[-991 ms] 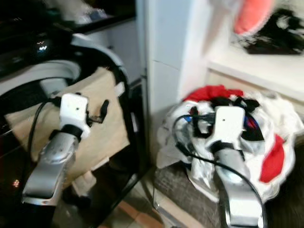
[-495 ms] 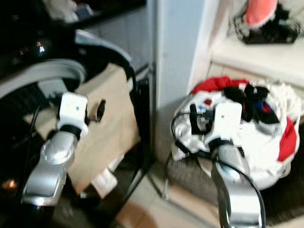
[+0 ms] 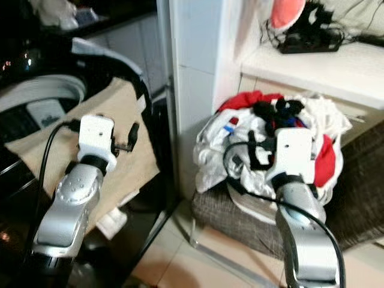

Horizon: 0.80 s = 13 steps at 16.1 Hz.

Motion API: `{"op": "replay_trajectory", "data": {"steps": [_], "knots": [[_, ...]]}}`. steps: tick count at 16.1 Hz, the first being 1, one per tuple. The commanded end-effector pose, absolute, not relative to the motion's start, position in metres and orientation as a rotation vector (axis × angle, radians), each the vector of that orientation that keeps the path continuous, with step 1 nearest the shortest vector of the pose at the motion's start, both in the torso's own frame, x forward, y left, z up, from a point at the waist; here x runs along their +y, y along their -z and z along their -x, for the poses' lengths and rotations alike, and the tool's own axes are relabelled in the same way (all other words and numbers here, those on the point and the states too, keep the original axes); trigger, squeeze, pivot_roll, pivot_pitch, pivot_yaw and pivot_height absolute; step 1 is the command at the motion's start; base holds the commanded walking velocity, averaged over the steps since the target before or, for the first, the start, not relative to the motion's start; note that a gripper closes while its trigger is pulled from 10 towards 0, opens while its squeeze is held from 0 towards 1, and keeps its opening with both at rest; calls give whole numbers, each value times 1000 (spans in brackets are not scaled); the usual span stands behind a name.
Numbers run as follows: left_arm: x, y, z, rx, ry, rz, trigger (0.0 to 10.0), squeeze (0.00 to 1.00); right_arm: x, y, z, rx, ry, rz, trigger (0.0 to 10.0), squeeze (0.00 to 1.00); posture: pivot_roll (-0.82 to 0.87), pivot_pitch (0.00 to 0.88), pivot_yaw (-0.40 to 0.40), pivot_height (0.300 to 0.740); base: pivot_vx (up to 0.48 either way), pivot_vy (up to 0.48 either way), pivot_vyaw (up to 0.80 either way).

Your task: Clothes washing

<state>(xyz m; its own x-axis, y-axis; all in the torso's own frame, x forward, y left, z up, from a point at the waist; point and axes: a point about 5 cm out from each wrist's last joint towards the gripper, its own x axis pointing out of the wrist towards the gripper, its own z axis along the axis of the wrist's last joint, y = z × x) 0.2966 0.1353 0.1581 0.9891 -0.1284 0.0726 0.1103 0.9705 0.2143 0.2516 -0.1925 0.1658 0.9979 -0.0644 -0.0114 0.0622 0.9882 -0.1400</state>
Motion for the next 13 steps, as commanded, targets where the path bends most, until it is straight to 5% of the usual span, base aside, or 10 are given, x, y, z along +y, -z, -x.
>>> {"op": "replay_trajectory", "data": {"steps": [1,4,10,13], "knots": [[139,-162,-297,-100,113,-210,10000,0,-189,-165,-252,24,61,127,10000,0,-59,0,43,740,368,0,800],[136,-162,-298,-101,126,-202,10000,0,-191,-165,-253,22,66,135,10000,0,-59,0,45,740,368,0,800],[133,-162,-297,-101,143,-198,10000,0,-188,-163,-250,23,72,120,10000,0,-63,0,54,740,355,0,0],[137,-157,-297,-71,110,-200,10000,0,-186,-161,-251,49,40,118,10000,0,-64,0,54,740,0,0,0]]}}
